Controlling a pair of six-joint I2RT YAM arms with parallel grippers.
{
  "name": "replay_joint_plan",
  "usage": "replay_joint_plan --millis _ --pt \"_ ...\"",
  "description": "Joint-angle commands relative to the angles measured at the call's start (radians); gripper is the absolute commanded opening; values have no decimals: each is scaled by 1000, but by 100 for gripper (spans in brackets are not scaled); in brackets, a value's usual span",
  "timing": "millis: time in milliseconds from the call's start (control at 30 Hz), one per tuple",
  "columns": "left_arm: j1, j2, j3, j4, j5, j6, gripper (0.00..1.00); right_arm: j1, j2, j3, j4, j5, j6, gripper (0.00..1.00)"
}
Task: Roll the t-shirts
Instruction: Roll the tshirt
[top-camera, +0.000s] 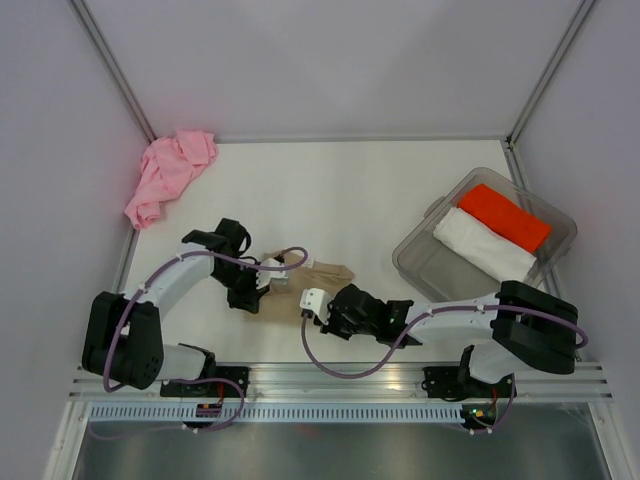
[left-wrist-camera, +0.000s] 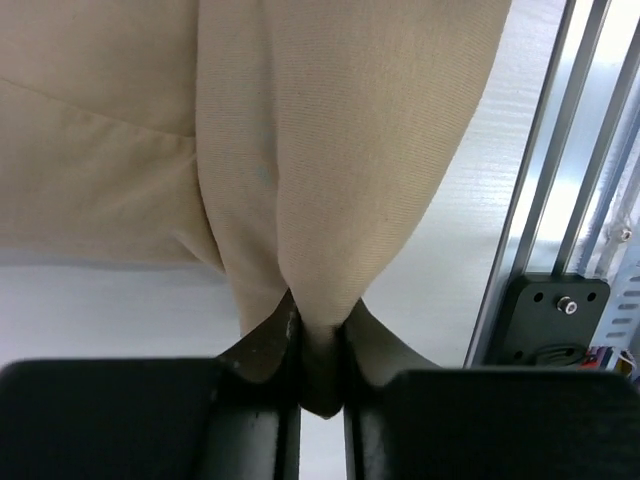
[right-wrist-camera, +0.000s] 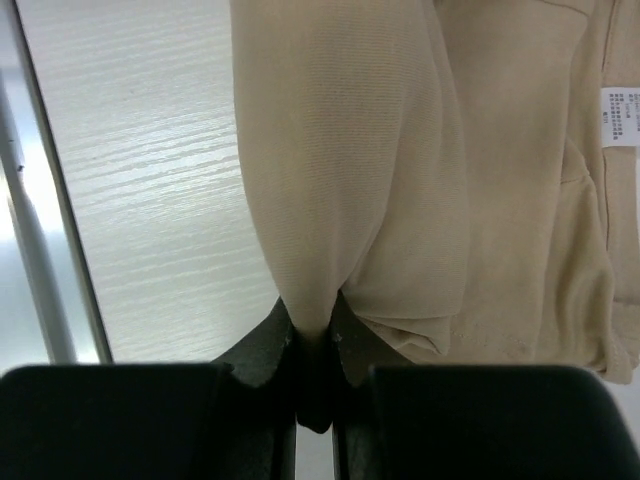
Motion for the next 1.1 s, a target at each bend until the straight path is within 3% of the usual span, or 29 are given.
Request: replay_joint_plan --millis 0,33,67,233,267,300,400,533,733,767,800,833,967,1067 --pt "20 -34 18 -49 75 -28 15 -3 -63 -1 -9 -108 90 6" --pt "23 -39 26 -77 84 -11 5 -2 -75 2 -26 -127 109 6" --pt "25 -51 29 -125 101 1 3 -5 -93 0 -49 -180 126 5" --pt "29 -21 47 -192 146 40 3 -43 -112 -38 -28 -335 308 3" --pt "32 -5 58 -178 159 20 6 -60 -107 -46 -3 -358 337 1" --pt "46 37 83 -151 167 -6 16 -81 -101 -55 6 -381 366 1" --pt "75 103 130 -114 210 -64 35 -155 -83 -95 66 -432 466 0" --pt "77 145 124 29 213 -223 37 -195 -52 -116 124 -467 529 0" --pt "78 203 126 107 189 -325 41 -261 -26 -130 153 -570 639 0" --pt "78 206 126 110 205 -330 40 -268 -22 -135 156 -584 655 0" --pt "78 209 127 112 216 -330 20 -278 -18 -136 152 -584 666 0" --pt "80 212 129 112 222 -333 6 -288 -11 -123 137 -588 670 0" --pt "117 180 120 69 193 -302 2 -290 6 9 -124 -461 672 0" --pt "222 121 101 11 187 -226 2 -252 63 129 -201 -407 592 0"
